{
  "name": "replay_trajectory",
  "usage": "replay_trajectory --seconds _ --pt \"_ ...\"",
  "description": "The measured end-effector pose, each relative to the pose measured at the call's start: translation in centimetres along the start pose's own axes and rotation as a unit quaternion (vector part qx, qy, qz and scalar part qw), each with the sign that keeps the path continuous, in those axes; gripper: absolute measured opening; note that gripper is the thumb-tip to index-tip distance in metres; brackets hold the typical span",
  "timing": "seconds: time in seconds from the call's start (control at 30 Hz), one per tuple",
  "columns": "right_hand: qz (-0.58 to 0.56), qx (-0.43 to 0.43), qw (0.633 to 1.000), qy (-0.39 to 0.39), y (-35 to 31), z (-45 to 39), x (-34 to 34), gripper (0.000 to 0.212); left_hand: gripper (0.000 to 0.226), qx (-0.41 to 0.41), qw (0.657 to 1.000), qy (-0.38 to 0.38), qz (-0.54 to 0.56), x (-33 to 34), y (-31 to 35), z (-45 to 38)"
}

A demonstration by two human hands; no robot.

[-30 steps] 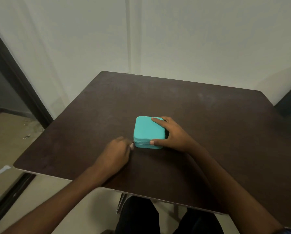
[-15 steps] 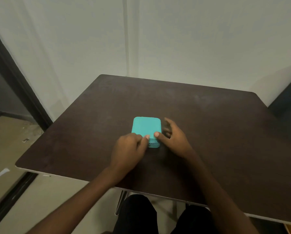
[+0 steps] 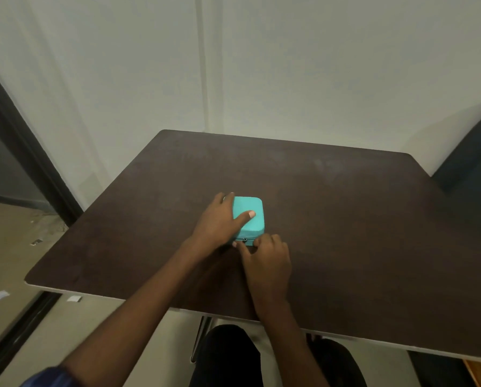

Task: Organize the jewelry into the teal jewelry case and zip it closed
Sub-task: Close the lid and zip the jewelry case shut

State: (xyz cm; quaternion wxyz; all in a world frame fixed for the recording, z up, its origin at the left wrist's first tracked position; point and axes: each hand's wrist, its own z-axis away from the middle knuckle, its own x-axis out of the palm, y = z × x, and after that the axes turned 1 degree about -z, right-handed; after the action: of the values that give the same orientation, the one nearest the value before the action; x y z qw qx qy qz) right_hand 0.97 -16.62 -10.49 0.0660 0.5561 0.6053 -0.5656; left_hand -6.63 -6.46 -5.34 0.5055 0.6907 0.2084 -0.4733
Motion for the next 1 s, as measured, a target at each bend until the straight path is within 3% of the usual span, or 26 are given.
replay_trajectory --seconds 0.37,0.6,0.8,1.0 --pt "-0.02 -0.014 0.999 0.049 -1.7 0.7 0.9 0.018 0.076 -0.009 1.0 0.001 0.009 0.6 -0.1 0.4" --pt "0.081 -0.06 0.995 0.024 2.1 0.1 -2.2 0.011 0.075 0.009 1.0 0.004 0.003 0.6 -0.7 0.5" --pt "0.165 -0.058 0.974 -0.146 2.7 -6.4 -4.7 0.013 0.075 0.013 1.0 0.009 0.007 0.8 -0.6 0.5" --pt "0.161 -0.088 0.967 -0.178 1.9 -12.8 -2.7 0.014 0.075 0.015 1.0 -0.001 -0.005 0.5 -0.7 0.3"
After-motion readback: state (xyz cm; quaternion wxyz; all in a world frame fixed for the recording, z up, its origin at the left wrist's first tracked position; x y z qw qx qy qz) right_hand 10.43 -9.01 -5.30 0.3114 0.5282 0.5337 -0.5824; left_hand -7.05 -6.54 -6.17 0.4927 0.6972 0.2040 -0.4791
